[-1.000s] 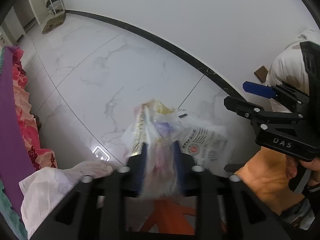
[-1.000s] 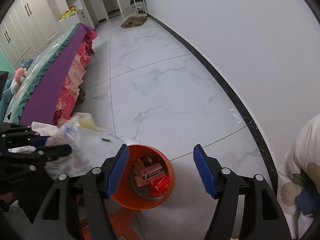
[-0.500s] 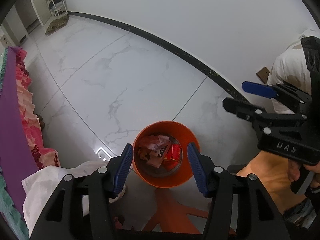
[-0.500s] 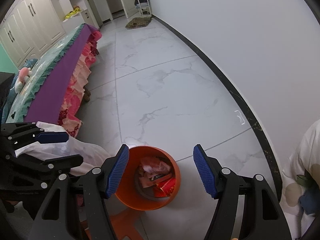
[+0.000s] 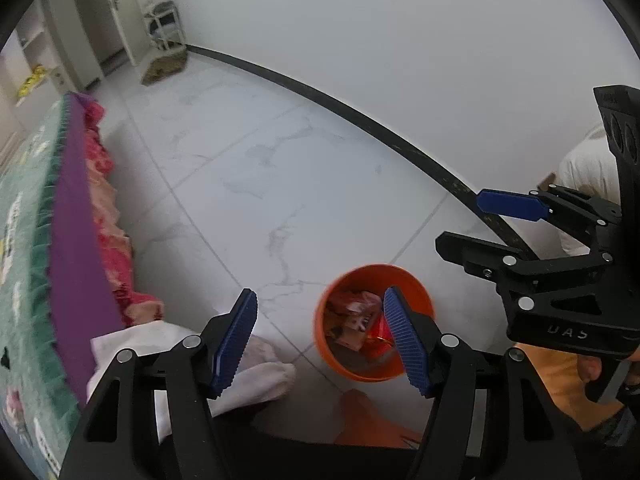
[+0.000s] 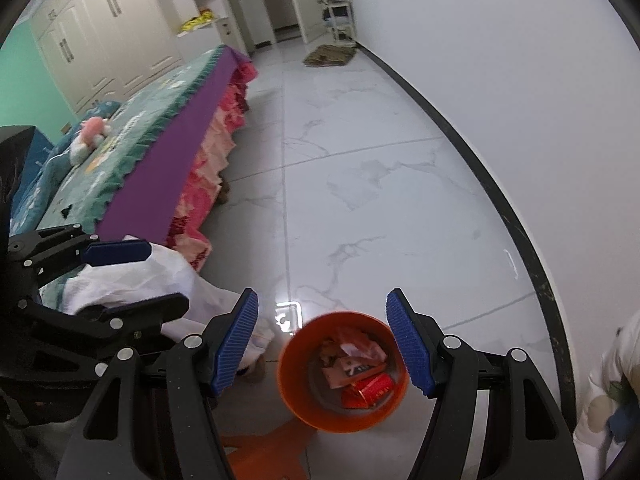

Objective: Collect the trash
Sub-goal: 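Move both open tools back over the bed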

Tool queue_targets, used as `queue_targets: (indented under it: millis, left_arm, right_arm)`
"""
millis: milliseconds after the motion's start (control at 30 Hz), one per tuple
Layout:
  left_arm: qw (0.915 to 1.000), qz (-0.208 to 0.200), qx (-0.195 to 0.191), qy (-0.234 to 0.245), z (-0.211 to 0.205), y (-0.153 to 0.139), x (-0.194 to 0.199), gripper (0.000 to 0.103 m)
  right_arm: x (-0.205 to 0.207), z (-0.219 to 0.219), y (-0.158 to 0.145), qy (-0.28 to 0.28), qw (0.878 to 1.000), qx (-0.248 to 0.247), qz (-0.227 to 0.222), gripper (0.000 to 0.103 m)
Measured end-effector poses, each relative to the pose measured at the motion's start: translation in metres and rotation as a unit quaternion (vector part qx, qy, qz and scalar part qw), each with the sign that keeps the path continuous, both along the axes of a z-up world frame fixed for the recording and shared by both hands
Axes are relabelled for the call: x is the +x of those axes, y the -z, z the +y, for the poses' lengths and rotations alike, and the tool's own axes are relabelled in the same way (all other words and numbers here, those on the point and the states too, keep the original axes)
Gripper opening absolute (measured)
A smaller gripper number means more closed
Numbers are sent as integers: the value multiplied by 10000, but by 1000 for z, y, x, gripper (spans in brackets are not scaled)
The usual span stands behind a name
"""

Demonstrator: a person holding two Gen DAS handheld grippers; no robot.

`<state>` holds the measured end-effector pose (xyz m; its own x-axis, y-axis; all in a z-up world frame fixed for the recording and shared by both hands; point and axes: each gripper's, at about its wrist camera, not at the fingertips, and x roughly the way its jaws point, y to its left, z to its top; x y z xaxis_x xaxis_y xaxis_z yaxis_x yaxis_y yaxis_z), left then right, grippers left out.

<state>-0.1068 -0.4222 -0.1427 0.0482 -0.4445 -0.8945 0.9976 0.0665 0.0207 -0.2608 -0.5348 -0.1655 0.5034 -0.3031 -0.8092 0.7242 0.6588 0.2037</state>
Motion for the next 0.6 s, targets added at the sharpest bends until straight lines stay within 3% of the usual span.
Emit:
queue_targets:
  millis: [133,333,600]
  left_arm:
    - [9995,-109,-171,-262,13,-12,15,67]
    - [9953,-216,-471,-820,42,-33,47,76]
    - [9785,-561,-758,-1835,98,-57,103,76]
  right_arm:
    - [20,10,-14,-260,9996,-79,-125,67]
    - [62,30,-39,-805,9959,-251,-313,67]
    - [137,69,-69,-1683,9833,-465,-510,67]
